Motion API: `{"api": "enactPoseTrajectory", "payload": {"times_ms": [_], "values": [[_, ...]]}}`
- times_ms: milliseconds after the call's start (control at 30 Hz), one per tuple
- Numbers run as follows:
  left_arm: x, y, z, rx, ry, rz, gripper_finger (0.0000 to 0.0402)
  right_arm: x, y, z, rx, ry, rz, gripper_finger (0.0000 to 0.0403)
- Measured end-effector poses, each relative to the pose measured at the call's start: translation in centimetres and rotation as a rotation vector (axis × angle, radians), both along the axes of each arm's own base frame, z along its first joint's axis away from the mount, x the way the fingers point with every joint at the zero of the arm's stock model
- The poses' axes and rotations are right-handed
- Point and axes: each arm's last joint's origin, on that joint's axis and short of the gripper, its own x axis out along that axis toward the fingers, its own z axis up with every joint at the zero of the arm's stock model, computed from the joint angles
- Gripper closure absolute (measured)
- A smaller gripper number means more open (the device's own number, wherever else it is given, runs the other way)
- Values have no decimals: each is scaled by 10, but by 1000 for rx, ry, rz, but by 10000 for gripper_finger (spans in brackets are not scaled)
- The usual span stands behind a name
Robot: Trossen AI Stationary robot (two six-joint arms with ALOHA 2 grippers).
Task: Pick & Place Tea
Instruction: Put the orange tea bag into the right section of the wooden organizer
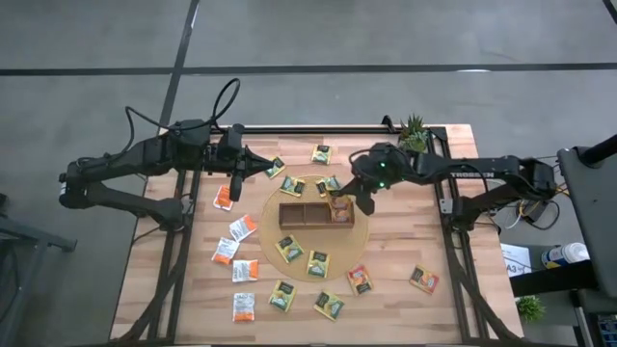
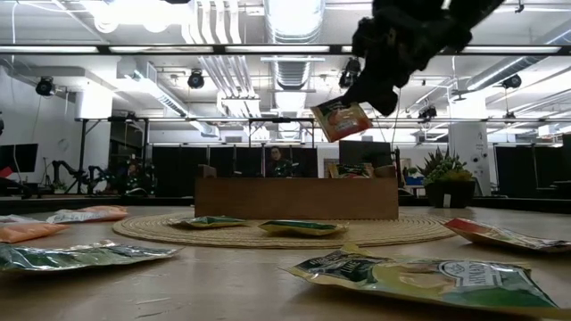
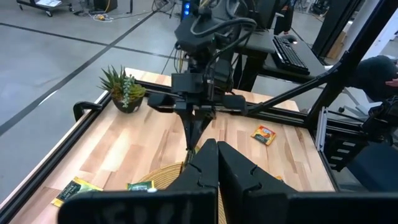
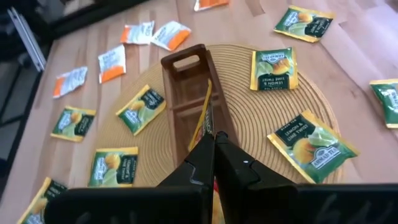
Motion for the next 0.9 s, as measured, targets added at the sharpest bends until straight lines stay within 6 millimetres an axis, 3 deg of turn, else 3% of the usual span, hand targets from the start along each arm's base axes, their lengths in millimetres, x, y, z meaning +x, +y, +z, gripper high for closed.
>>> {"api": "enactPoseTrajectory", "payload": {"times_ms": [367, 900], "values": [[0, 0, 0, -13, -1, 3, 400, -18, 4, -43, 9, -81, -21, 395], [0, 0, 0, -39, -3, 10, 400, -32, 0, -65, -50, -205, -38, 395]]}}
